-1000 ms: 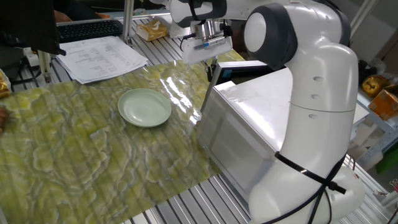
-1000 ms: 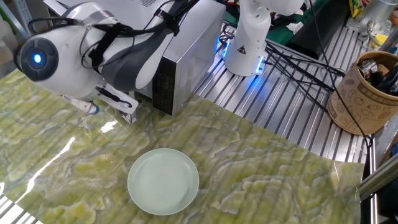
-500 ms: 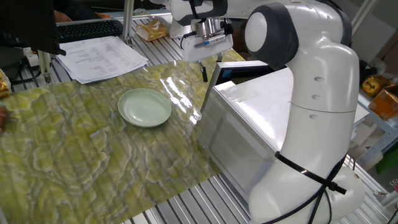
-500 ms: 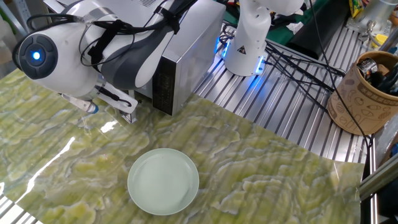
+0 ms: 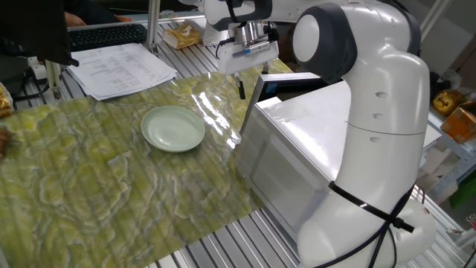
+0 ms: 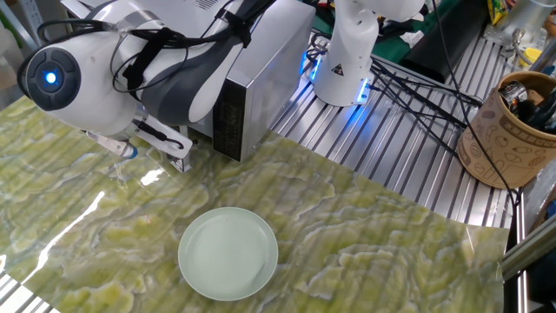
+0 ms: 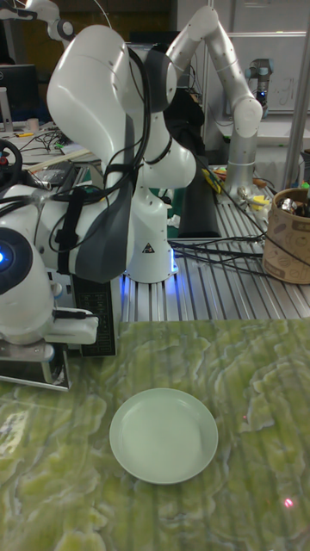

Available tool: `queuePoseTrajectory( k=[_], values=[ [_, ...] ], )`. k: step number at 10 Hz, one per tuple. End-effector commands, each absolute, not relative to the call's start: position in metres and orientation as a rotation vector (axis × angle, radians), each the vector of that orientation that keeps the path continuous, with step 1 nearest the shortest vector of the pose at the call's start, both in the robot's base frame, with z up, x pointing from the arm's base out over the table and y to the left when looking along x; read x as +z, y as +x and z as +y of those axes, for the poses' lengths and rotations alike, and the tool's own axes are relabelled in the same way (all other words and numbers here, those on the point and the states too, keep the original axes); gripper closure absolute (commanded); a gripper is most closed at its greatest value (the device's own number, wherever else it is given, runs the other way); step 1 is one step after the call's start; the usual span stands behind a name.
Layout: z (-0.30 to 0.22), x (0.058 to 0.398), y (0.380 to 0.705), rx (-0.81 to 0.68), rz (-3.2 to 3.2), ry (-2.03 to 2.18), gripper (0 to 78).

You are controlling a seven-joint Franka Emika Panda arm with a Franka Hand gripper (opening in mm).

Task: Put the bowl into the microwave

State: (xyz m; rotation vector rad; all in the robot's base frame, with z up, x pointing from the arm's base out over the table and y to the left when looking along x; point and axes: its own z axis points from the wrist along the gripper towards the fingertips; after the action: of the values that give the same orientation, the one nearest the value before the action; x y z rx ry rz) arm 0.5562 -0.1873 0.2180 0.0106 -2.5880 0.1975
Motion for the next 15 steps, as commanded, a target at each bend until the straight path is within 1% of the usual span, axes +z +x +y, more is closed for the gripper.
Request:
queuePoseTrajectory(
  k=[1,5,9,11,15],
  values=[
    [-0.163,0.303,0.596,0.153,-2.793,-0.118,0.2],
    [-0.160,0.304,0.594,0.146,-2.838,-0.119,0.2],
    [-0.146,0.329,0.580,0.160,-2.870,-0.222,0.2],
    [-0.138,0.340,0.571,0.142,-2.865,-0.320,0.2],
    [-0.118,0.332,0.547,0.167,-2.811,-0.609,0.2]
  ],
)
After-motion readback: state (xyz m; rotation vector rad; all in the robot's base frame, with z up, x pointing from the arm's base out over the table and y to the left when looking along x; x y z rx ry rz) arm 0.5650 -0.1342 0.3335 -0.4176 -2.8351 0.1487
